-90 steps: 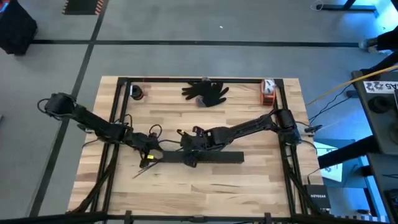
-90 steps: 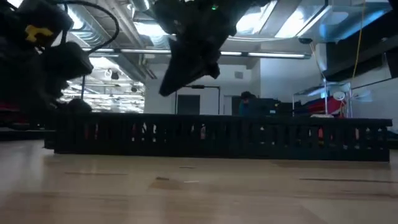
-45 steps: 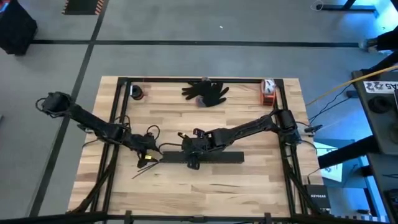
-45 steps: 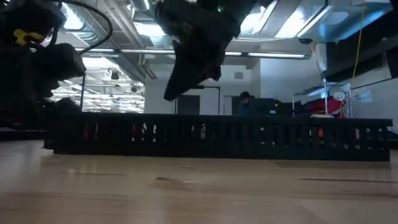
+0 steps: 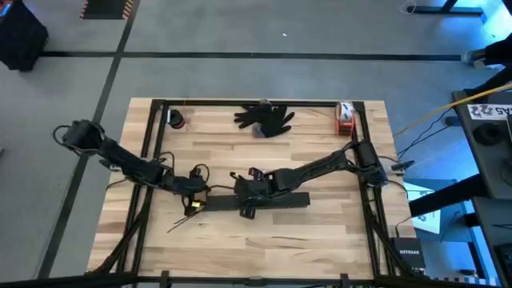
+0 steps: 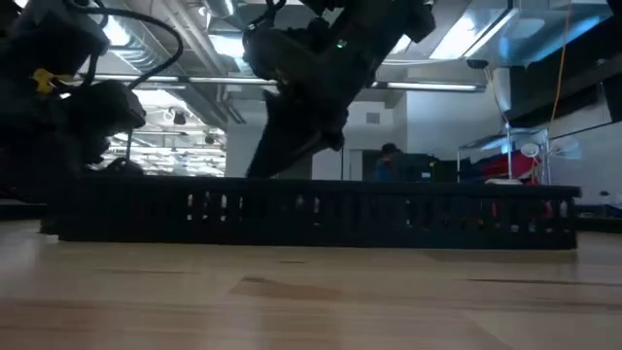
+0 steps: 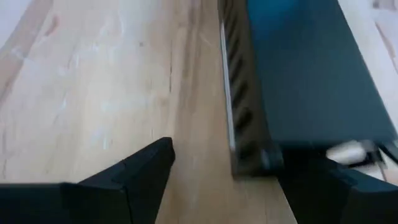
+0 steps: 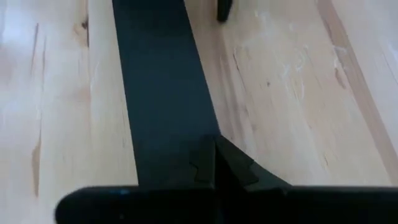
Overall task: Ziptie cables
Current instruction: Close the cable duct
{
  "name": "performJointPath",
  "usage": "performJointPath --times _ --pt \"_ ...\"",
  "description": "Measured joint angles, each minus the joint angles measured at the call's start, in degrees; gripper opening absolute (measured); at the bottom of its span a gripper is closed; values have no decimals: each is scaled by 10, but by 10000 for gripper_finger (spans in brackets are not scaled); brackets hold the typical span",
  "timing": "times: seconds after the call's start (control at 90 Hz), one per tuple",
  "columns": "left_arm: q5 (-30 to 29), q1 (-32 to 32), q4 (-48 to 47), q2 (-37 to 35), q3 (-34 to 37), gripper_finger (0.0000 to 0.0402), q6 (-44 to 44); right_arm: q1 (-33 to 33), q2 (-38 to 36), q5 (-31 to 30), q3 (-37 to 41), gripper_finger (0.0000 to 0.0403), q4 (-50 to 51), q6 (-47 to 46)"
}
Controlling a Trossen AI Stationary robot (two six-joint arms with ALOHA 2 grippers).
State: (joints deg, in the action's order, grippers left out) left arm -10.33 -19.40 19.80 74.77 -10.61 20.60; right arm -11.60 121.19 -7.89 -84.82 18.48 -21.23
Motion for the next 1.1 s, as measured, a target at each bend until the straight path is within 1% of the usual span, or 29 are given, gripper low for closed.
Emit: performJointPath --times 0.222,0.4,0.489,0.544,0.656,0.756,0.844,0.967,1.1 --pt "0 0 28 25 0 270 -3 0 6 -3 2 0 -31 -13" --pt "3 0 26 24 1 270 -15 3 16 -7 3 0 -59 -15" --pt "9 0 13 5 0 270 0 4 14 -3 2 0 -52 -15" --pt "18 0 -12 -17 -7 270 18 4 5 -11 2 0 -42 -14" --pt "30 -1 -111 -66 -30 270 56 4 -2 -27 3 0 -33 -7" --pt "36 -1 -186 -102 -46 270 77 9 -2 -29 3 0 -33 -6" --pt "46 -1 -239 -122 -47 270 103 8 -2 -23 3 0 -33 -5" --pt "55 -2 -283 -145 -48 270 162 9 -1 -18 3 0 -33 -4" --pt "59 -12 -299 -176 -48 270 190 8 0 -14 4 0 -28 -13"
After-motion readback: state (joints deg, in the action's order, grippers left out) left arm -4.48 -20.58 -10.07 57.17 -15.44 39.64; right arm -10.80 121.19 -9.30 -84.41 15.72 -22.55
